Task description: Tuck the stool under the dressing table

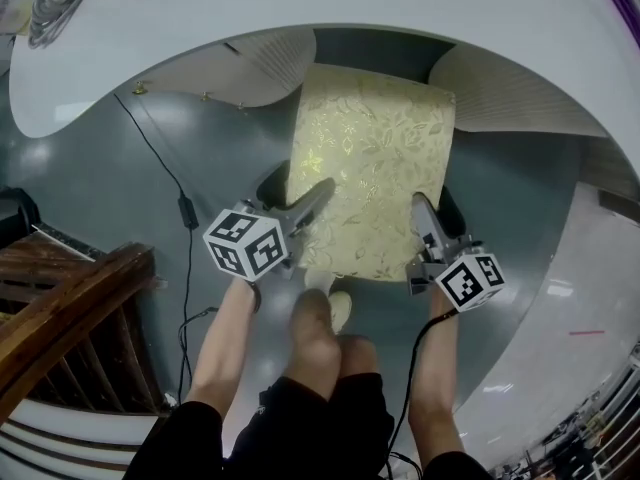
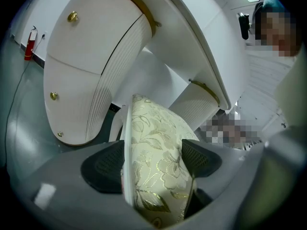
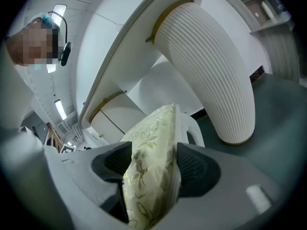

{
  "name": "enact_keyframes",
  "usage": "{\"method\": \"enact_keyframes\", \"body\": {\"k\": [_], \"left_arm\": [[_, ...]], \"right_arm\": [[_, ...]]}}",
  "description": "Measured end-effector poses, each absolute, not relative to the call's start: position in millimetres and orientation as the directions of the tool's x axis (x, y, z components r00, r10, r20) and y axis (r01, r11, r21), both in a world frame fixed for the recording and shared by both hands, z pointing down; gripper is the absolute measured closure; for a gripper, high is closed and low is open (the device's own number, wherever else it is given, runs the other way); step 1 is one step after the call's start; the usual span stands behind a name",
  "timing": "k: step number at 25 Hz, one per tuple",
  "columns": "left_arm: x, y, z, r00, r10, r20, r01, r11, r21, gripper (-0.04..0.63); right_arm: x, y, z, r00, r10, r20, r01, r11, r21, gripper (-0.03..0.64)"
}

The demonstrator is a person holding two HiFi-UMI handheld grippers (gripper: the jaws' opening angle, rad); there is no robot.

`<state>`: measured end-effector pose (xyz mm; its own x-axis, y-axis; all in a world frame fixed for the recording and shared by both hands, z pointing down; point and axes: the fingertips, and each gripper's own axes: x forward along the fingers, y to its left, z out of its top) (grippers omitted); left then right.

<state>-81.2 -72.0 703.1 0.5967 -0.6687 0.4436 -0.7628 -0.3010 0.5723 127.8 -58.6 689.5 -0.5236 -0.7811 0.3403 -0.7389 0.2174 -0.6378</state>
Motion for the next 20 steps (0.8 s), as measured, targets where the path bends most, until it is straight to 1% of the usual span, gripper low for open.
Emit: {"method": "enact_keyframes", "body": {"k": [5,13,20], "left_arm": [[-81,-70,704,0.581,-0.665,0.469,-0.775,-0.277,0.568,0.212],[-81,-63,694,0.589,-0.671,0.451,-0.770,-0.296,0.565,0.212],[-80,-71,705,0.597,-0.664,0.450,-0.764,-0.299,0.572,0.216]], "right_arm": [[128,-60,693,-0.540,-0.766,0.347,-0.724,0.213,-0.656,0.322],[128,-52,682,-0.534,-0.776,0.335,-0.732,0.227,-0.642,0.322],[128,-59,691,-0.535,-0.776,0.332,-0.727,0.223,-0.649,0.322]]}}
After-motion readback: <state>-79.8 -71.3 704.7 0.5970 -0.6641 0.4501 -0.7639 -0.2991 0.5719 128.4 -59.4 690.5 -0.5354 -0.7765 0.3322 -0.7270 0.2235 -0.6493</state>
